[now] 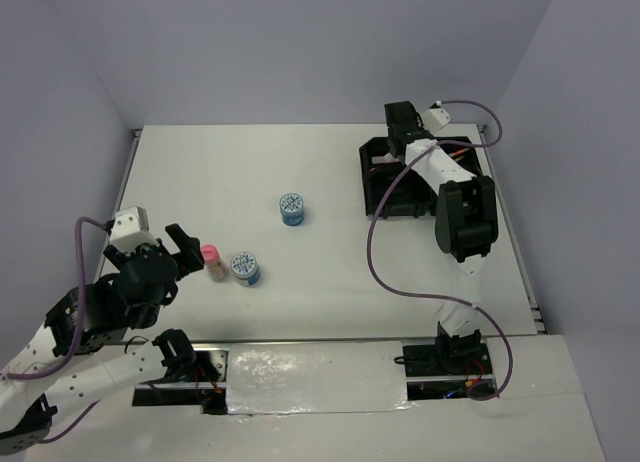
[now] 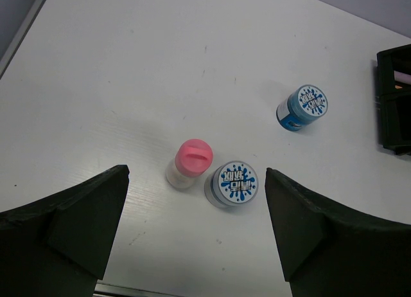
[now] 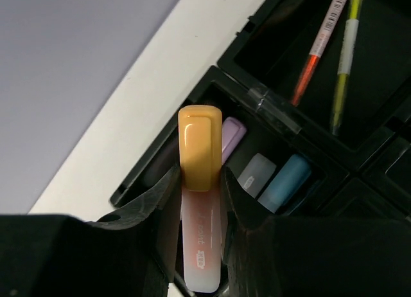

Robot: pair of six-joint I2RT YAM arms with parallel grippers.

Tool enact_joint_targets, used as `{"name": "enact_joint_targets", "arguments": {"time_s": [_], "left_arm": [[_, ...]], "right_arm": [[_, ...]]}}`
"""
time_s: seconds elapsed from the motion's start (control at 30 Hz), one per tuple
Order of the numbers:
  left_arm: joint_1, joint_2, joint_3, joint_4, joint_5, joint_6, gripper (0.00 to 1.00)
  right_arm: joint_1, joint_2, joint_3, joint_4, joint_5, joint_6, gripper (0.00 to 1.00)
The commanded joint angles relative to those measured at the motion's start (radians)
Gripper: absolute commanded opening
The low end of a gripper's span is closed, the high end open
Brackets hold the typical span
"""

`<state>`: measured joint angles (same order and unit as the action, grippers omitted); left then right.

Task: Sort the stationery into containers
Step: Place the pen in the storage box, then pick up the stationery from the center of the board.

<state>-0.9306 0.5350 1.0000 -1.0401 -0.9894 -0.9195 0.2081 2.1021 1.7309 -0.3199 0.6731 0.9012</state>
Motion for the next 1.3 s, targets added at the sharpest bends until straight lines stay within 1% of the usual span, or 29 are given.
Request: {"name": "enact_joint_targets", "arguments": {"time_s": [0.0,0.03,0.07,0.13,0.17,0.2,0.23,0.27,0.37,0.4,0.43,0.5,0.53,0.57,0.6,0.63,0.73,0.77,0.8,0.87,0.9,0.97,1.07,1.27], "left_arm": [[0.004,0.011,-0.001,0.017,-0.012,0.001,0.99],[0.004,0.011,-0.001,0.017,-0.012,0.001,0.99],[0.004,0.011,-0.001,0.018,-0.012,0.002,0.99],[0.004,0.01,-0.001,0.022,-0.011,0.004,0.99],[0.004,0.01,-0.001,0.022,-0.011,0.004,0.99],[0.006,0.008,-0.001,0.023,-0.009,0.007,0.99],[0.004,0.008,-0.001,0.025,-0.009,0.007,0.99],[0.006,0.008,-0.001,0.025,-0.009,0.007,0.99],[0.006,0.006,-0.001,0.023,-0.009,0.005,0.99],[0.004,0.005,-0.001,0.022,-0.009,0.005,0.99],[0.004,0.003,-0.001,0.023,-0.009,0.005,0.99],[0.004,0.003,-0.001,0.023,-0.011,0.004,0.99],[0.006,0.0,-0.001,0.023,-0.009,0.004,0.99],[0.006,0.0,-0.001,0.023,-0.011,0.004,0.99],[0.006,0.0,-0.001,0.023,-0.011,0.004,0.99],[0.004,0.0,-0.001,0.022,-0.009,0.002,0.99],[0.004,0.003,-0.001,0.022,-0.009,0.002,0.99],[0.006,0.003,-0.001,0.022,-0.009,0.004,0.99],[0.004,0.005,-0.001,0.023,-0.009,0.004,0.99],[0.004,0.005,-0.001,0.023,-0.008,0.005,0.99],[0.004,0.005,-0.001,0.023,-0.006,0.005,0.99],[0.004,0.003,-0.001,0.023,-0.005,0.007,0.99],[0.004,0.0,-0.003,0.026,-0.003,0.01,0.99],[0.006,0.003,-0.006,0.034,0.003,0.014,0.99]], "right_arm": [[-0.013,0.01,0.039,-0.008,0.016,0.025,0.25],[-0.015,0.007,0.024,-0.001,0.014,0.025,0.31],[-0.015,-0.004,0.016,0.002,0.014,0.027,0.43],[-0.015,-0.023,-0.026,0.04,-0.003,0.015,0.57],[-0.015,-0.043,-0.037,0.054,-0.012,0.002,0.69],[-0.015,-0.054,-0.048,0.067,-0.023,-0.002,0.74],[-0.015,-0.062,-0.059,0.08,-0.042,-0.008,0.83],[-0.013,-0.073,-0.059,0.091,-0.055,-0.028,0.99],[-0.004,-0.085,-0.041,0.09,-0.09,-0.083,1.0],[0.0,-0.093,-0.048,0.126,-0.111,-0.119,1.0],[0.011,-0.115,-0.059,0.154,-0.192,-0.219,1.0],[0.062,-0.14,-0.082,0.192,-0.214,-0.303,1.0],[0.08,-0.167,-0.097,0.215,-0.26,-0.403,1.0],[0.099,-0.181,-0.112,0.241,-0.298,-0.447,1.0],[0.137,-0.198,-0.151,0.286,-0.343,-0.488,1.0],[0.183,-0.224,-0.178,0.301,-0.421,-0.565,1.0],[0.266,-0.24,-0.168,0.254,-0.425,-0.677,1.0],[0.316,-0.235,-0.154,0.202,-0.434,-0.717,1.0],[0.336,-0.216,-0.142,0.17,-0.482,-0.732,1.0],[0.375,-0.188,-0.093,0.076,-0.524,-0.76,1.0],[0.41,-0.153,-0.062,0.021,-0.524,-0.762,1.0],[0.454,-0.12,-0.054,0.001,-0.509,-0.771,1.0],[0.502,-0.064,-0.004,-0.065,-0.529,-0.797,1.0],[0.545,-0.018,0.006,-0.045,-0.563,-0.815,1.0]]}}
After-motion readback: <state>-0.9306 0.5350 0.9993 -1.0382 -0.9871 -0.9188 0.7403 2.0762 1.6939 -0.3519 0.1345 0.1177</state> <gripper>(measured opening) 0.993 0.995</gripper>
